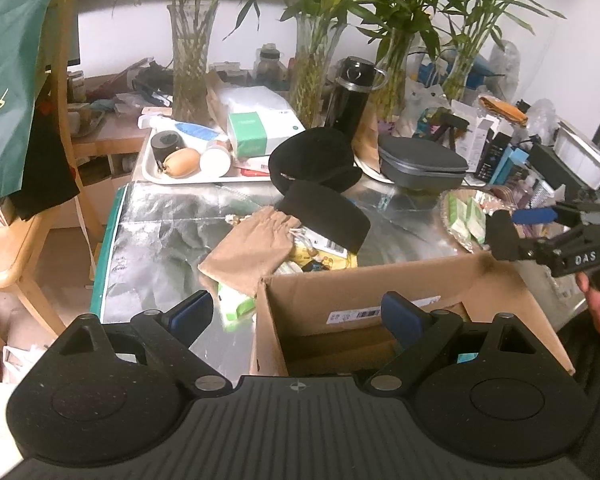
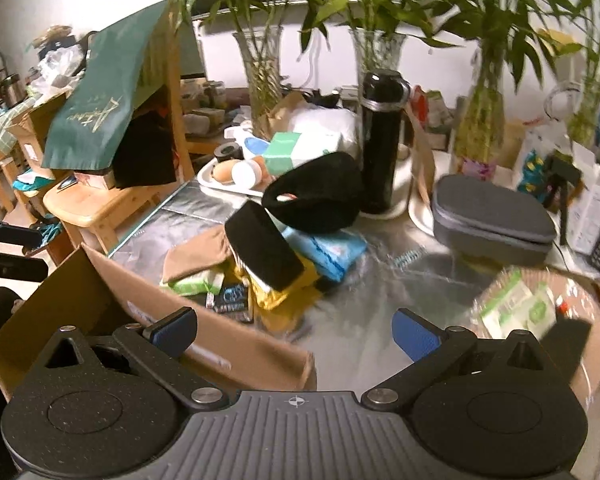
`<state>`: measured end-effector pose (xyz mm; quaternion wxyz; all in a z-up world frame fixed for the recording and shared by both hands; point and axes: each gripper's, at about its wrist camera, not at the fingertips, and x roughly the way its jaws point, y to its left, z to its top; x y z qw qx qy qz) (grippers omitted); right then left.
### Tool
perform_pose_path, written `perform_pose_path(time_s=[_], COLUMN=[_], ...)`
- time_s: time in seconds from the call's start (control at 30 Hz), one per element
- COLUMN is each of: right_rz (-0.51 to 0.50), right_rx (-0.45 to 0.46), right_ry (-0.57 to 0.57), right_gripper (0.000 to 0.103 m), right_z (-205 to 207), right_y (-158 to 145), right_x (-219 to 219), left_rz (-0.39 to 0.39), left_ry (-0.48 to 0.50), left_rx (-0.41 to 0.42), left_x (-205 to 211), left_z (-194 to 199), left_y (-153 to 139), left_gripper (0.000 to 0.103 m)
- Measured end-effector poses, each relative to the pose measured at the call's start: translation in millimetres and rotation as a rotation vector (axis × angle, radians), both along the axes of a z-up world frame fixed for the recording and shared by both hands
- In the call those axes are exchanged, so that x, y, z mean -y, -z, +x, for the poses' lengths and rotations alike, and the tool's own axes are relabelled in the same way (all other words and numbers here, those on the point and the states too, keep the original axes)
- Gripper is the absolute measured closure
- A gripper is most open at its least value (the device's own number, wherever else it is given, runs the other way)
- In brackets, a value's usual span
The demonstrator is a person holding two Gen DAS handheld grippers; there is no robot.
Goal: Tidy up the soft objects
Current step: 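Grasp the black foam pad on the table with the right gripper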
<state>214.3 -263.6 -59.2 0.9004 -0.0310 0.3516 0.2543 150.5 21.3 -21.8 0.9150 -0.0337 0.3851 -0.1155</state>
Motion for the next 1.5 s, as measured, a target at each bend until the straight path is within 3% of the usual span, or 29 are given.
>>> perform_pose_path(time_s=[0.67,1.07,1.5], right_rz=[-0.067,-0.19,-0.26], right_rx=[0.026,0.041,-0.014], right_ry=[-0.151,-0.308,-0.487], right_gripper=[0.0,0.006,0.009], right_z=[69.3,108.8,138.5], right_y=[15.6,29.3,61.1], right_x=[-36.9,-76.9,-131.2], left_rz=[-0.024,-0.05,-0.075], left_ry=[-0.032,-0.035,-0.036], left_rx=[-0.008,-0.026,-0.045], left_x=[-11.6,-21.5,-26.2], left_z=[12.8,13.8,16.4], left_y=[6.2,14.3,23.8], left_gripper=[0.011,0.011,0.011])
